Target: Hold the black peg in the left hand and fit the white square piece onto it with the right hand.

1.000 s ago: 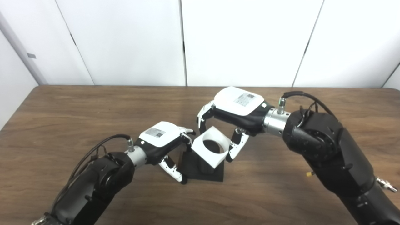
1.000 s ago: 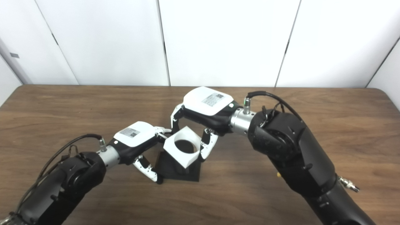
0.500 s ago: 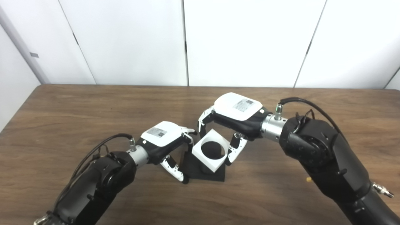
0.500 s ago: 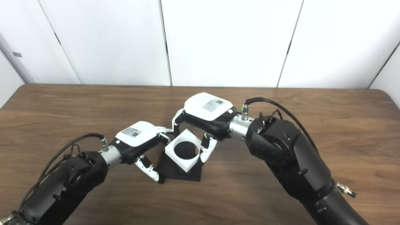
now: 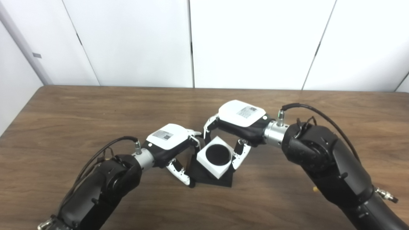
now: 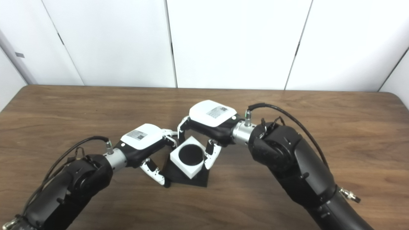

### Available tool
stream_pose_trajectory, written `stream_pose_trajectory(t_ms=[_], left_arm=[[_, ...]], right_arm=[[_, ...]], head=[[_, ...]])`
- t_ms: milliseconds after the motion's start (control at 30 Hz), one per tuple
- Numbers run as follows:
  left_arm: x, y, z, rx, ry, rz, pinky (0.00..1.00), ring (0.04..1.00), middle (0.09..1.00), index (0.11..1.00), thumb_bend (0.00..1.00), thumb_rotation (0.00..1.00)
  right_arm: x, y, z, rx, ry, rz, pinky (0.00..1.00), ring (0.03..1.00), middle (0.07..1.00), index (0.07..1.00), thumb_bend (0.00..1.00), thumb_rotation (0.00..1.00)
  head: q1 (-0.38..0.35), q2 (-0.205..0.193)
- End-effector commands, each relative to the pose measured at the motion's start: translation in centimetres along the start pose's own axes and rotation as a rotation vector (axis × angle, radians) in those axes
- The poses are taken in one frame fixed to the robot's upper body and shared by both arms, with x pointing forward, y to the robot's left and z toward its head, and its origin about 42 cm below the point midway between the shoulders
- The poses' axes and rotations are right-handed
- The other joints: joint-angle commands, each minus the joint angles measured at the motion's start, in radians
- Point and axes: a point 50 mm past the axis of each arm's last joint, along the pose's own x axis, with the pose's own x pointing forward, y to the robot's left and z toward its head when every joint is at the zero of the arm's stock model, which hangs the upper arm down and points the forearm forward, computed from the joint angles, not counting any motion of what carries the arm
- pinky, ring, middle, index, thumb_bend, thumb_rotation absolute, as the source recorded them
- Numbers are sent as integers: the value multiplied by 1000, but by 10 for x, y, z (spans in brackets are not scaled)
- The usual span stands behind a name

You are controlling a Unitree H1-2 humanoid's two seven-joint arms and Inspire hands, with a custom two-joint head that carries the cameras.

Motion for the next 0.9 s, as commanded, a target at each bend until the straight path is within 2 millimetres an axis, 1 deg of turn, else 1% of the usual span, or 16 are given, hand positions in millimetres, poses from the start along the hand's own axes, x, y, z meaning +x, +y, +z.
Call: stream_pose_trajectory(t_ms=[0,233,400,500,533,567,600,633,667,733,867], left_arm=[[6,-28,19,-30,-44,-133,702,910,917,489,524,70],[7,-27,20,-26,-48,-132,695,904,916,490,524,70],[7,-27,20,-29,-46,-135,699,908,917,489,524,71],[6,-27,18,-29,-44,-131,699,905,915,489,524,70],[6,-27,18,-31,-44,-131,699,906,913,489,524,70],[6,-26,17,-31,-44,-131,701,906,913,489,524,70],[6,-26,17,-32,-43,-131,701,906,913,489,524,70],[6,-26,16,-33,-43,-130,702,907,914,489,524,70],[5,-26,16,-34,-43,-129,701,908,914,489,524,70],[5,-26,16,-30,-42,-129,701,908,913,489,523,70],[4,-24,16,-27,-36,-131,707,914,911,489,523,71]], right_arm=[[5,-15,6,-38,-42,-49,673,748,736,477,520,133],[12,-12,8,-31,-36,-20,685,757,739,477,519,132],[14,-8,7,-38,-36,-12,673,749,731,477,519,132],[14,-9,6,-41,-15,35,679,753,738,482,522,138],[13,-9,5,-44,-4,62,705,778,767,597,758,271],[13,-10,5,-47,4,79,719,793,785,666,864,336],[12,-11,5,-49,10,92,727,800,794,701,918,370],[12,-11,4,-50,14,95,734,809,809,757,967,410],[11,-11,4,-51,17,97,737,811,816,787,984,420],[10,-11,3,-48,22,98,739,814,823,816,998,417],[7,-13,0,-43,36,99,732,814,827,823,1000,394]], head=[[0,2],[5,5],[5,5],[6,6],[5,6],[5,6],[4,6],[4,6],[4,6],[4,5],[3,6]])
